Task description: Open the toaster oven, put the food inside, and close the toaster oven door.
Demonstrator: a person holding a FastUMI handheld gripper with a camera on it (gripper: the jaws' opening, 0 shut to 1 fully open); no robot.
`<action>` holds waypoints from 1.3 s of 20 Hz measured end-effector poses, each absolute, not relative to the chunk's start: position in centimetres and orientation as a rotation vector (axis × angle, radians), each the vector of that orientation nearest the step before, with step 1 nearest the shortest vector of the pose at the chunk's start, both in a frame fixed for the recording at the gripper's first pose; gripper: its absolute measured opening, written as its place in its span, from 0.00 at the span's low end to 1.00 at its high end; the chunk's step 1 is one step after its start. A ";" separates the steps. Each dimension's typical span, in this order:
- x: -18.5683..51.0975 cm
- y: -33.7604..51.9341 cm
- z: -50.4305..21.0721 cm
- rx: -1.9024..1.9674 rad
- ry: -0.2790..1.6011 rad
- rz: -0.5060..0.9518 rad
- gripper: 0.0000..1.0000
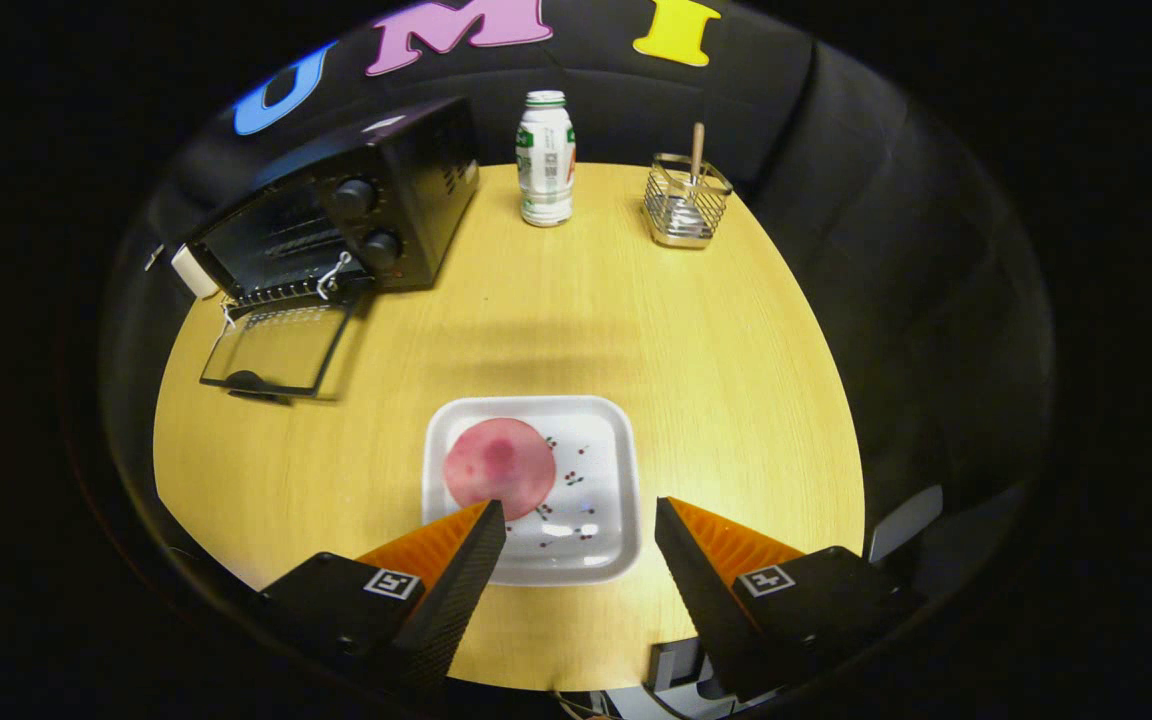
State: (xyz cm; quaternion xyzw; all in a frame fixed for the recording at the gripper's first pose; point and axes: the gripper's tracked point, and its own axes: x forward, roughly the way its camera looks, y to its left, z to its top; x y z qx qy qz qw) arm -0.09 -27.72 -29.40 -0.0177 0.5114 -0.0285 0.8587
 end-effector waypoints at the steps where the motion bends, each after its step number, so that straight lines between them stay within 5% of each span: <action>1: 0.2 -28.6 -30.1 -0.030 1.094 -0.062 0.99; 12: 0.9 -31.9 -35.9 -0.006 1.259 -0.004 0.94; 15: 1.1 -30.6 -36.0 0.025 1.271 0.023 0.72; 18: 0.9 -30.1 -36.0 0.080 1.308 -0.002 0.34; 22: 0.3 -30.3 -36.0 0.137 1.319 0.007 0.11; 26: -0.1 -29.6 -36.3 0.220 1.315 0.020 0.06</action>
